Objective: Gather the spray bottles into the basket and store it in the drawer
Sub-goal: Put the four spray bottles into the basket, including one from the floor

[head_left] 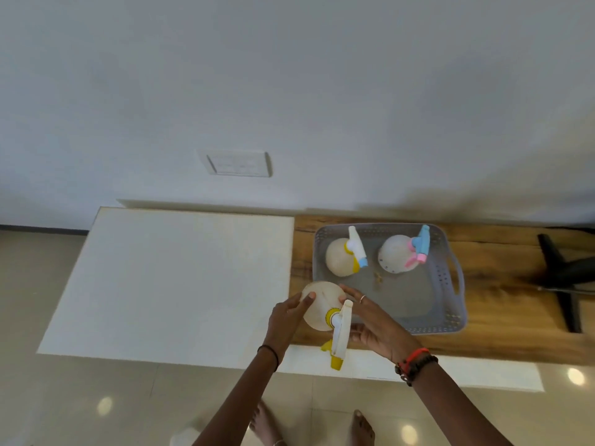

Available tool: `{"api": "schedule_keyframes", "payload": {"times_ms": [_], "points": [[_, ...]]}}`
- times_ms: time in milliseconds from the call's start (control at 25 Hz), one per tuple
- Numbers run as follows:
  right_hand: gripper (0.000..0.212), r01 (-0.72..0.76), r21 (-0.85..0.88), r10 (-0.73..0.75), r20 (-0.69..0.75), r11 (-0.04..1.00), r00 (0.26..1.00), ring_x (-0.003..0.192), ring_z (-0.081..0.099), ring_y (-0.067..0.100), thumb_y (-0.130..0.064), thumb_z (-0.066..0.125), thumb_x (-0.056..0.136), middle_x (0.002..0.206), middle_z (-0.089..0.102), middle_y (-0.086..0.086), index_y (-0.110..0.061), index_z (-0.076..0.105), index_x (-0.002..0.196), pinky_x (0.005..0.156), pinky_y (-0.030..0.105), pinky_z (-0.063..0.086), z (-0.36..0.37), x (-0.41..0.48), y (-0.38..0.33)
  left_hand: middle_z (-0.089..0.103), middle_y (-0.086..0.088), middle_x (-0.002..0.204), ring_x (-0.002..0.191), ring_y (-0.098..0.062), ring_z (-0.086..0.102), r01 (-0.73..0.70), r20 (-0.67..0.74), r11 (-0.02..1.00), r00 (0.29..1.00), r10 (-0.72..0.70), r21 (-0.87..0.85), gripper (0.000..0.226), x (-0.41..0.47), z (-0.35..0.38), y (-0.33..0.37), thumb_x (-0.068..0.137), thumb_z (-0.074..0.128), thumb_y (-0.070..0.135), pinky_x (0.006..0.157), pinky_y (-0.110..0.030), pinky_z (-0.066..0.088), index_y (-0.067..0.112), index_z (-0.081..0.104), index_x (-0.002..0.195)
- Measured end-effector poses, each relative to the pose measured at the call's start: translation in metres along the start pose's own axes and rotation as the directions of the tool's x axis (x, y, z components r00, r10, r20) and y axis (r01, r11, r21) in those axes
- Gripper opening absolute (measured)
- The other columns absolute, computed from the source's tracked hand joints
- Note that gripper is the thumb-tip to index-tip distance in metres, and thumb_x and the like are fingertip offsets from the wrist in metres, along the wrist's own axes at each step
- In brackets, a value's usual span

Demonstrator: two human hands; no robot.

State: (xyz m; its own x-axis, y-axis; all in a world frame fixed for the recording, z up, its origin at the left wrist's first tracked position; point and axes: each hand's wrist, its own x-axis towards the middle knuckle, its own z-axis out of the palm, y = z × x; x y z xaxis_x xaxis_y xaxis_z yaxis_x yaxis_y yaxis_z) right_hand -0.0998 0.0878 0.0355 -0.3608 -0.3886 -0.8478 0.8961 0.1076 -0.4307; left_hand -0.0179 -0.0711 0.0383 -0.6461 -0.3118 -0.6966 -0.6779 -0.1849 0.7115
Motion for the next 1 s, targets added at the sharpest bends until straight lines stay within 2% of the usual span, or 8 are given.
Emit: {"api": "schedule_keyframes", "payload": {"times_ms": [160,280,480,560,680,760,880,1000], "points": [[0.044,-0.001,0.006,0.002,-0.105,1.000,0.995,0.105,0.062,0.041,-0.020,0.059,0.092,0.137,0.048,0.021,-0.016,0.043,0.133,0.069,0.040,0.058,-0.031,-0.003,-0.006,0.068,-0.011,0.121,0.108,-0.023,0.060,-0.010,0.014,0.999,1.000,0.009,0.042,0.036,0.008,0.039,0.001,0.093,0.057,0.033,0.101,-0.041,0.051,0.013,0.065,0.121],[0.042,0.001,-0.047,-0.010,-0.187,0.999,0.982,0.110,0.059,0.041,-0.023,0.059,0.092,0.136,0.047,0.019,-0.010,0.044,0.129,0.078,0.044,0.057,-0.047,0.007,-0.010,0.066,-0.016,0.120,0.099,-0.020,0.059,-0.016,0.006,0.998,1.000,0.016,0.063,0.034,0.021,0.061,0.001,0.094,0.054,0.031,0.089,-0.037,0.052,0.009,0.064,0.119],[0.033,0.001,-0.134,-0.031,-0.224,0.991,0.974,0.120,0.054,0.039,-0.024,0.054,0.094,0.134,0.049,0.019,-0.013,0.047,0.125,0.096,0.049,0.051,-0.062,0.033,-0.016,0.064,-0.026,0.120,0.113,-0.041,0.059,0.063,-0.016,0.984,0.998,-0.061,0.165,0.041,0.050,0.081,-0.005,0.097,0.050,0.031,0.091,-0.046,0.050,0.001,0.060,0.122],[0.038,0.000,-0.161,-0.036,-0.221,0.987,0.975,0.121,0.054,0.037,-0.025,0.053,0.095,0.135,0.051,0.019,-0.013,0.045,0.131,0.094,0.045,0.052,-0.066,0.042,-0.017,0.064,-0.029,0.117,0.100,-0.039,0.060,0.070,-0.023,0.978,0.998,-0.067,0.199,0.041,0.060,0.086,-0.007,0.098,0.047,0.031,0.079,-0.040,0.045,-0.002,0.062,0.118],[0.042,-0.003,-0.188,-0.038,-0.213,0.982,0.976,0.122,0.054,0.034,-0.026,0.053,0.095,0.136,0.050,0.018,-0.013,0.045,0.135,0.092,0.041,0.052,-0.068,0.053,-0.016,0.062,-0.034,0.100,0.084,-0.025,0.049,0.090,-0.043,0.967,0.996,-0.082,0.238,0.044,0.071,0.091,-0.011,0.100,0.042,0.029,0.073,-0.033,0.037,-0.008,0.062,0.112],[0.044,-0.001,-0.196,-0.041,-0.210,0.981,0.977,0.123,0.053,0.033,-0.026,0.053,0.095,0.137,0.050,0.016,-0.013,0.045,0.136,0.092,0.040,0.052,-0.069,0.059,-0.016,0.058,-0.027,0.092,0.085,-0.029,0.053,0.109,-0.060,0.960,0.994,-0.096,0.258,0.048,0.076,0.093,-0.011,0.101,0.040,0.030,0.076,-0.039,0.044,-0.011,0.061,0.111],[0.044,-0.001,-0.201,-0.040,-0.203,0.980,0.978,0.124,0.053,0.033,-0.026,0.052,0.095,0.137,0.050,0.015,-0.014,0.045,0.137,0.092,0.039,0.052,-0.071,0.064,-0.017,0.063,-0.031,0.113,0.108,-0.041,0.059,0.122,-0.079,0.953,0.991,-0.104,0.278,0.048,0.083,0.096,-0.012,0.101,0.039,0.031,0.096,-0.046,0.047,-0.010,0.061,0.114],[0.044,-0.014,-0.201,-0.026,-0.199,0.980,0.980,0.124,0.053,0.033,-0.026,0.052,0.095,0.137,0.050,0.014,-0.013,0.045,0.137,0.094,0.040,0.052,-0.073,0.065,-0.018,0.061,-0.030,0.122,0.116,-0.041,0.056,0.143,-0.089,0.940,0.989,-0.121,0.311,0.049,0.086,0.097,-0.013,0.101,0.037,0.031,0.100,-0.046,0.047,-0.009,0.060,0.116]]}}
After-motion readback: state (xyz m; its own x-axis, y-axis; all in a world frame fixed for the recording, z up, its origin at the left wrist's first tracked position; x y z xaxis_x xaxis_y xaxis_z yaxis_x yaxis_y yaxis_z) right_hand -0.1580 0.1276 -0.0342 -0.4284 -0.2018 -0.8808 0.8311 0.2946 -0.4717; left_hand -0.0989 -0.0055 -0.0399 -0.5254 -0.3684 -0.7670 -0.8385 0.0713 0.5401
